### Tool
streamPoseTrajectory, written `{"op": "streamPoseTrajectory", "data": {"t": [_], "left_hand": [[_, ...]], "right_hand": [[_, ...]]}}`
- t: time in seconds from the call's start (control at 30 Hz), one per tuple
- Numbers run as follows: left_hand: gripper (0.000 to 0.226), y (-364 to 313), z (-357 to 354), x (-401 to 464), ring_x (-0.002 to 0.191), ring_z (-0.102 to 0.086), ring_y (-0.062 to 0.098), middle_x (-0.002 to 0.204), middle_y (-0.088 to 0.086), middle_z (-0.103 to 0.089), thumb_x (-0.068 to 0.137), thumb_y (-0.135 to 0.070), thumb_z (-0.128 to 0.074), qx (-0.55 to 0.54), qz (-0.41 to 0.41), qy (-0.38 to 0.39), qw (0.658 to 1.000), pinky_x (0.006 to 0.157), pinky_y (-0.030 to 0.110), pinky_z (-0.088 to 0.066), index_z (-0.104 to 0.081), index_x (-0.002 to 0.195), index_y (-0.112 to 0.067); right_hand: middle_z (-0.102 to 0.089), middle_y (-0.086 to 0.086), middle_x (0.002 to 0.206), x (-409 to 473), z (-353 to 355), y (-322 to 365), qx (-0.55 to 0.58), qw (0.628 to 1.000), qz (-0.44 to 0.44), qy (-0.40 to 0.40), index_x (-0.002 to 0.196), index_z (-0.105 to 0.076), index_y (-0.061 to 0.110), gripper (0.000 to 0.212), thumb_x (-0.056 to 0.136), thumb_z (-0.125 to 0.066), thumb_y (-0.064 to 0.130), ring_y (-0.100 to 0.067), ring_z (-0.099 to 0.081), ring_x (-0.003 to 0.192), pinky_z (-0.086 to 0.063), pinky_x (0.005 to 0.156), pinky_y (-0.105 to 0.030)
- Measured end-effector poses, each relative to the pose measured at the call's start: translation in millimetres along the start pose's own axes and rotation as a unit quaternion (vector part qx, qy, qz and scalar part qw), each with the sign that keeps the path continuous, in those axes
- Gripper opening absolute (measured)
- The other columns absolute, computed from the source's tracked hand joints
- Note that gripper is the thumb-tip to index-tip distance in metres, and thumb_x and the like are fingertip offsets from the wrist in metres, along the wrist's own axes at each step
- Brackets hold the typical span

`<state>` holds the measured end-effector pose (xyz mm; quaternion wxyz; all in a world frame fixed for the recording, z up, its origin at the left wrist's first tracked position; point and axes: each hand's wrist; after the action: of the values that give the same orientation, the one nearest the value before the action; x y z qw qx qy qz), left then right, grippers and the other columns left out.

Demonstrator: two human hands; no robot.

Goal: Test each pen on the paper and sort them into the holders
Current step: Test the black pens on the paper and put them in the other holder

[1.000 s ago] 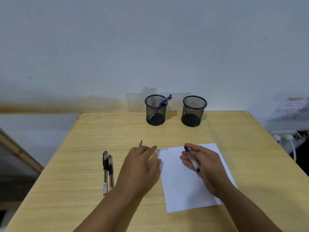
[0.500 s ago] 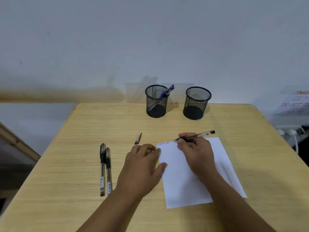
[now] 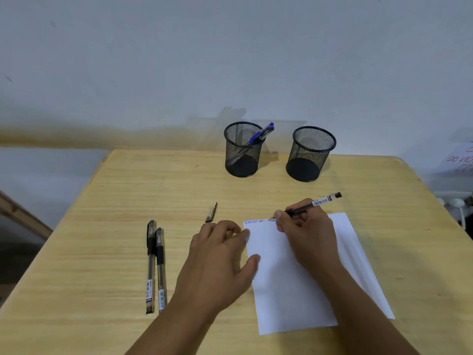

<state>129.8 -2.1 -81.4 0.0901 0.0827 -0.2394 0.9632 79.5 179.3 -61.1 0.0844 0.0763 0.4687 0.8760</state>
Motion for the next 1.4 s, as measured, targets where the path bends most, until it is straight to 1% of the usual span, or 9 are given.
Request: {"op": "streamPoseTrajectory", "data": {"t": [0.17,0.33,0.57,0.7,0.8,0.93,1.2,1.3,1.4], "left_hand": [[0.047,1.0,-1.8,0.3,0.112,-0.037,0.008,0.117,-0.02,-0.05,0.08,-0.06,-0.053,0.01,0.006,-0.003,1.0,0.091,0.027,-0.029,-0.062,0.12,-0.037],[0.046,1.7,-1.7,0.9,0.111,-0.04,0.011,0.116,-0.018,-0.051,0.078,-0.059,-0.055,0.017,0.008,-0.003,1.0,0.09,0.028,-0.031,-0.063,0.118,-0.036],[0.046,2.1,0.2,0.7,0.113,-0.042,0.011,0.118,-0.018,-0.051,0.079,-0.06,-0.053,0.02,0.01,0.007,1.0,0.091,0.028,-0.031,-0.062,0.118,-0.037],[0.046,1.7,0.8,0.6,0.114,-0.04,0.011,0.119,-0.019,-0.05,0.079,-0.061,-0.052,0.019,0.012,0.012,1.0,0.091,0.029,-0.032,-0.061,0.119,-0.038],[0.046,1.5,0.3,0.9,0.113,-0.041,0.012,0.118,-0.018,-0.051,0.079,-0.06,-0.053,0.023,0.012,0.012,1.0,0.089,0.029,-0.032,-0.062,0.118,-0.037],[0.047,0.6,-0.4,1.4,0.114,-0.04,0.011,0.118,-0.018,-0.05,0.079,-0.06,-0.052,0.025,0.015,0.011,1.0,0.09,0.03,-0.034,-0.062,0.119,-0.037],[0.048,0.5,-0.7,1.9,0.115,-0.04,0.011,0.119,-0.018,-0.051,0.08,-0.061,-0.051,0.028,0.015,0.015,0.999,0.09,0.03,-0.033,-0.061,0.12,-0.037],[0.048,0.7,-0.6,1.6,0.114,-0.04,0.011,0.119,-0.019,-0.05,0.08,-0.061,-0.051,0.03,0.016,0.016,0.999,0.09,0.029,-0.032,-0.061,0.12,-0.038],[0.048,0.4,-0.9,2.1,0.114,-0.04,0.01,0.119,-0.019,-0.05,0.079,-0.061,-0.051,0.031,0.016,0.016,0.999,0.09,0.029,-0.032,-0.061,0.12,-0.038]], "right_hand": [[-0.073,0.009,0.072,-2.0,-2.3,-1.9,-0.009,1.0,-0.005,-0.008,0.082,-0.067,0.023,0.013,0.088,-0.069,0.034,-0.001,-0.067,0.073,-0.045,0.064,-0.016],[-0.072,0.011,0.073,-1.0,-4.2,-3.2,-0.02,1.0,-0.003,-0.009,0.083,-0.069,0.023,0.012,0.087,-0.069,0.035,-0.001,-0.066,0.075,-0.046,0.065,-0.018],[-0.066,0.015,0.074,-2.0,-4.6,1.2,-0.052,0.999,0.0,0.008,0.089,-0.071,0.02,0.012,0.089,-0.069,0.031,0.008,-0.059,0.071,-0.036,0.062,-0.004],[-0.063,0.02,0.071,-1.6,-4.1,0.8,-0.048,0.999,-0.006,0.006,0.088,-0.07,0.02,0.011,0.089,-0.069,0.032,0.01,-0.058,0.069,-0.035,0.06,-0.003],[-0.064,0.019,0.071,-1.7,-4.5,0.7,-0.046,0.999,-0.003,0.002,0.087,-0.068,0.022,0.011,0.089,-0.069,0.032,0.011,-0.059,0.069,-0.038,0.057,0.0],[-0.062,0.019,0.07,-1.7,-4.3,-0.8,-0.059,0.998,-0.003,0.001,0.09,-0.067,0.02,0.012,0.089,-0.069,0.031,0.008,-0.058,0.067,-0.036,0.054,0.0],[-0.062,0.019,0.069,-0.3,-4.9,-1.9,-0.038,0.999,-0.008,-0.006,0.091,-0.068,0.018,0.014,0.088,-0.07,0.031,0.007,-0.059,0.069,-0.038,0.06,-0.006],[-0.061,0.022,0.067,-0.7,-5.6,-2.4,-0.048,0.999,-0.005,-0.008,0.09,-0.069,0.018,0.013,0.088,-0.07,0.031,0.012,-0.058,0.063,-0.04,0.055,-0.002],[-0.061,0.021,0.067,-0.8,-5.7,-2.6,-0.047,0.999,-0.007,-0.008,0.09,-0.069,0.017,0.012,0.088,-0.07,0.029,0.016,-0.058,0.063,-0.039,0.055,0.002]]}}
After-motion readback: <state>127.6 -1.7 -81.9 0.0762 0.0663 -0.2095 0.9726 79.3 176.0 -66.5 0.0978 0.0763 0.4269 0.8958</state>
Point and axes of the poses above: each hand's wrist, its own x-axis towards the middle knuckle, its own z-axis out of the back of the hand, y = z × x
